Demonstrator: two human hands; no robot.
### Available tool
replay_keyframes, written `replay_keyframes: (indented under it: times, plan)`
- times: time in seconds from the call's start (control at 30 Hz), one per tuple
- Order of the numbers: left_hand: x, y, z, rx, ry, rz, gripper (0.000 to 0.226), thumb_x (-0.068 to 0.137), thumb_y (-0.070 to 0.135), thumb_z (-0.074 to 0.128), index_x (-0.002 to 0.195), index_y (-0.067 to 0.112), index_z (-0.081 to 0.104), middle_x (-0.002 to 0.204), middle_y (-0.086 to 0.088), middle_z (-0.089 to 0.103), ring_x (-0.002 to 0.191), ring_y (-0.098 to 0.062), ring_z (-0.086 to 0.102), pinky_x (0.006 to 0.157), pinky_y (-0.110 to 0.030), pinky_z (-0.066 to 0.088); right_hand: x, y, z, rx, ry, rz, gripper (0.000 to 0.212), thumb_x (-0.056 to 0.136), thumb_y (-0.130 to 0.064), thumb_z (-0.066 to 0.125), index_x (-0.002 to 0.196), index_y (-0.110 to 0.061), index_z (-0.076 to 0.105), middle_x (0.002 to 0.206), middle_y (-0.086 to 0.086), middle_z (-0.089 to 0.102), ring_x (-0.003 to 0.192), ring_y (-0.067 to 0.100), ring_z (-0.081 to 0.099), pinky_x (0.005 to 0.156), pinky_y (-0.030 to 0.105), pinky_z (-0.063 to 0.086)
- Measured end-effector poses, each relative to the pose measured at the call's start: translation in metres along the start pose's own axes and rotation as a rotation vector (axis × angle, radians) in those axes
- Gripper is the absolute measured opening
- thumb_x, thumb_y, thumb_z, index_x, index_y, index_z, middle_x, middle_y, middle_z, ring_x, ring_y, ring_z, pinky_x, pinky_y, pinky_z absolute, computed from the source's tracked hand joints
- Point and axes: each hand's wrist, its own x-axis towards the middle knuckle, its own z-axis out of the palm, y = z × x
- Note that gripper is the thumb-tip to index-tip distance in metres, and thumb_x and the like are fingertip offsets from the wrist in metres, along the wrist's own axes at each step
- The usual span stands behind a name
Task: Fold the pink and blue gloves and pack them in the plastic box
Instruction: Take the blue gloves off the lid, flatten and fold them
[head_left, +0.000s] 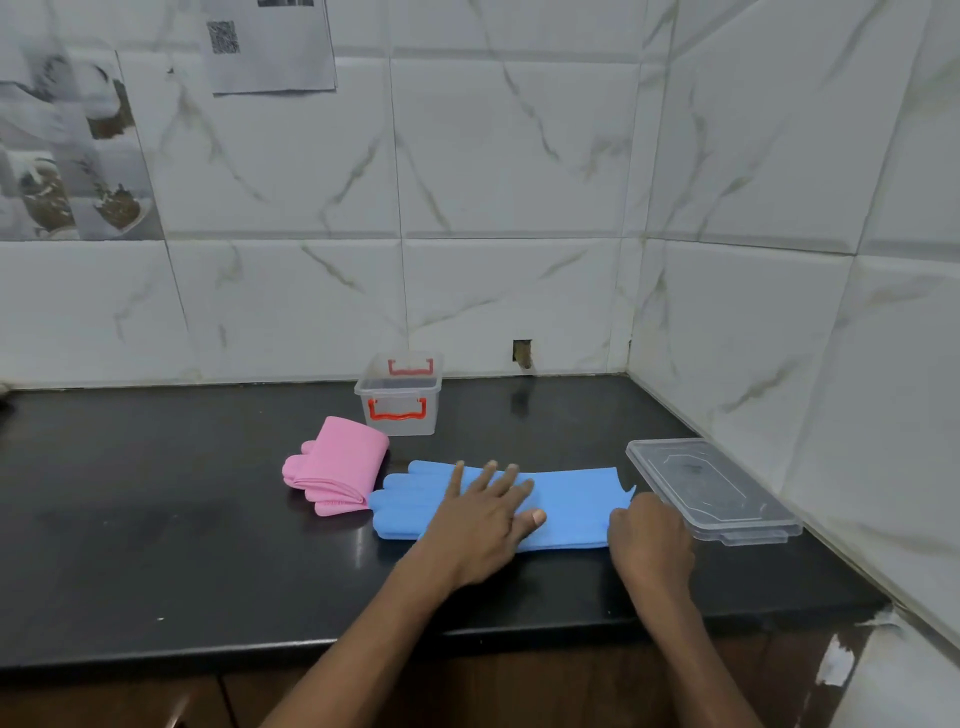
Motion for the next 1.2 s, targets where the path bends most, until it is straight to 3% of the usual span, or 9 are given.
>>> replay_keyframes:
  times: [0.2, 0.37, 0.53, 0.7, 0.8, 0.9, 1.0, 1.07, 1.2]
  plan:
    - [-0.001, -0.012, 0.012, 0.076, -0.149, -0.069, 0.071, 0.092, 0.070, 0.010, 0.155, 0.037, 0.001, 0.165, 0.002, -0.004, 0.152, -0.020, -0.008, 0.118, -0.056, -0.013, 0.002, 0.009, -0.003, 0.390, -0.083, 0.075, 0.034, 0.084, -0.035, 0.066, 0.079, -0.002, 0.059, 0.055, 0.010, 0.066, 0.043, 0.021, 0.064, 0.050, 0.028, 0.050]
    - [0.011, -0.017, -0.001, 0.090, -0.282, -0.036, 0.073, 0.090, 0.075, 0.016, 0.153, 0.044, -0.004, 0.165, 0.001, -0.008, 0.151, -0.021, -0.009, 0.119, -0.056, -0.011, -0.003, -0.003, 0.000, 0.710, -0.102, 0.179, 0.032, 0.076, -0.021, 0.075, 0.092, 0.002, 0.060, 0.076, 0.016, 0.070, 0.044, 0.025, 0.068, 0.052, 0.043, 0.061]
    - [0.010, -0.015, -0.001, 0.106, -0.287, 0.018, 0.060, 0.094, 0.068, 0.014, 0.148, 0.054, -0.007, 0.164, 0.000, -0.013, 0.151, -0.023, -0.014, 0.115, -0.061, -0.015, -0.016, -0.024, 0.009, 0.454, 0.038, 0.121, 0.037, 0.079, -0.011, 0.067, 0.107, -0.008, 0.043, 0.103, 0.022, 0.065, 0.089, 0.040, 0.065, 0.067, 0.033, 0.045]
    - [0.018, -0.003, -0.009, -0.007, -0.297, 0.050, 0.053, 0.098, 0.051, 0.026, 0.150, 0.049, 0.018, 0.165, -0.004, 0.006, 0.152, -0.021, 0.000, 0.118, -0.059, -0.008, -0.037, -0.043, 0.018, 0.475, 0.069, -0.142, 0.037, 0.086, 0.001, 0.052, 0.118, -0.015, 0.045, 0.102, 0.022, 0.066, 0.089, 0.041, 0.064, 0.070, 0.039, 0.048]
    - [0.018, -0.003, -0.025, -0.433, -0.222, -0.100, 0.040, 0.099, 0.035, 0.035, 0.131, 0.023, 0.055, 0.138, -0.013, 0.051, 0.134, -0.029, 0.042, 0.113, -0.050, 0.027, -0.043, -0.043, 0.029, 0.270, -0.035, -0.412, 0.044, 0.088, -0.001, 0.046, 0.128, -0.018, 0.053, 0.098, 0.020, 0.068, 0.088, 0.038, 0.064, 0.073, 0.040, 0.048]
    - [0.020, -0.014, -0.033, -0.936, -0.085, -0.402, 0.040, 0.092, 0.040, 0.043, 0.067, 0.030, 0.072, 0.073, 0.009, 0.067, 0.072, 0.003, 0.064, 0.072, -0.024, 0.048, -0.043, -0.044, 0.036, 0.100, -0.080, -0.504, 0.050, 0.091, -0.006, 0.041, 0.138, -0.023, 0.047, 0.112, 0.012, 0.066, 0.095, 0.032, 0.062, 0.076, 0.035, 0.045]
    - [0.034, -0.020, -0.033, -1.213, 0.009, -0.511, 0.050, 0.092, 0.055, 0.040, 0.074, 0.024, 0.074, 0.087, 0.001, 0.073, 0.077, -0.009, 0.062, 0.080, -0.025, 0.045, -0.043, -0.046, 0.040, -0.057, -0.157, -0.574, 0.050, 0.090, -0.003, 0.039, 0.137, -0.022, 0.045, 0.129, 0.004, 0.056, 0.112, 0.025, 0.055, 0.089, 0.033, 0.043]
    - [0.044, -0.015, -0.035, -1.205, 0.092, -0.540, 0.058, 0.091, 0.062, 0.045, 0.091, 0.009, 0.068, 0.080, -0.004, 0.064, 0.072, -0.017, 0.056, 0.075, -0.031, 0.044, -0.042, -0.047, 0.042, -0.170, -0.217, -0.635, 0.051, 0.088, 0.000, 0.042, 0.135, -0.020, 0.045, 0.135, 0.003, 0.050, 0.121, 0.023, 0.047, 0.101, 0.033, 0.036]
    - [0.057, -0.007, -0.028, -0.814, 0.163, -0.547, 0.037, 0.079, 0.046, 0.074, 0.074, 0.014, 0.056, 0.066, 0.002, 0.046, 0.065, -0.014, 0.050, 0.057, -0.028, 0.042, -0.041, -0.048, 0.042, -0.177, -0.296, -0.696, 0.057, 0.086, 0.002, 0.045, 0.137, -0.022, 0.045, 0.136, -0.002, 0.048, 0.129, 0.019, 0.041, 0.117, 0.038, 0.018]
